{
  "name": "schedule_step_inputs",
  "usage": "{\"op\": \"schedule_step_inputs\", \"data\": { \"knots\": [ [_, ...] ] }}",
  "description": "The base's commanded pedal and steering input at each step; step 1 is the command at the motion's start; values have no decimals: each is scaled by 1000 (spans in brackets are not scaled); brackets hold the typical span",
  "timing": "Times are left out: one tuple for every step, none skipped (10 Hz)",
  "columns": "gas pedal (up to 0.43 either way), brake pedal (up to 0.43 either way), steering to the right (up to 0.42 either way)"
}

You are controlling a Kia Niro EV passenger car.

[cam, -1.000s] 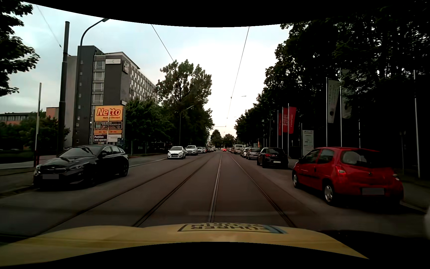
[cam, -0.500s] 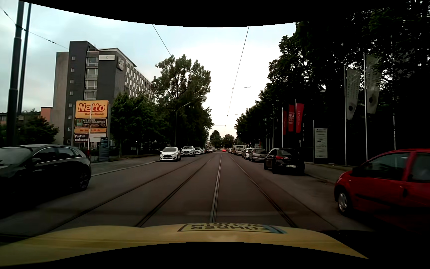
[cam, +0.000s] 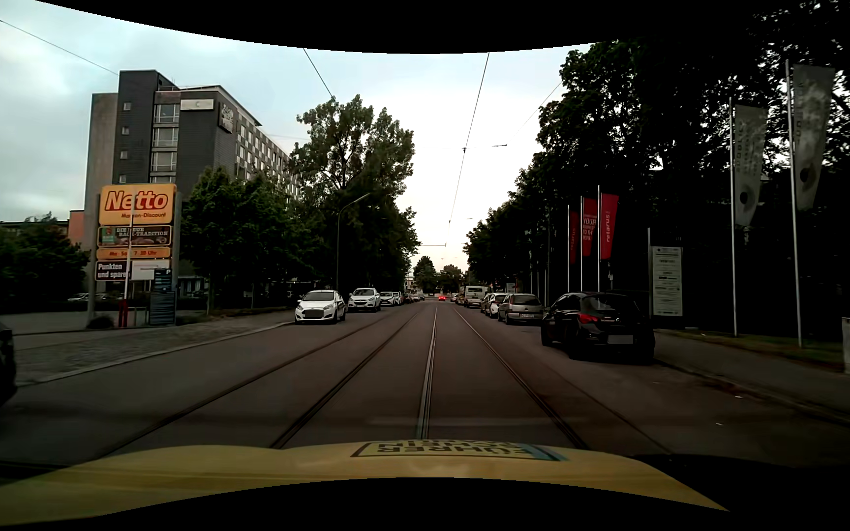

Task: Follow the waypoints while adhering to traffic rules and regulations

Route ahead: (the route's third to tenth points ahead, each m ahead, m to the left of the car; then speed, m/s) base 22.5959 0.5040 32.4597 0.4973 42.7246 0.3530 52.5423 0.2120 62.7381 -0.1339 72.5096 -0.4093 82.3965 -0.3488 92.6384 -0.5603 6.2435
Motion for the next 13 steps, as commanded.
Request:
{"op": "schedule_step_inputs", "data": {
  "knots": [
    [79, 0, 4],
    [87, 0, 4],
    [98, 0, 4],
    [110, 0, 4],
    [110, 0, 4],
    [110, 0, 4],
    [110, 0, 12],
    [110, 0, 15],
    [110, 0, 14],
    [118, 0, 13],
    [118, 0, 12],
    [118, 0, 10],
    [118, 0, 8]
  ]
}}
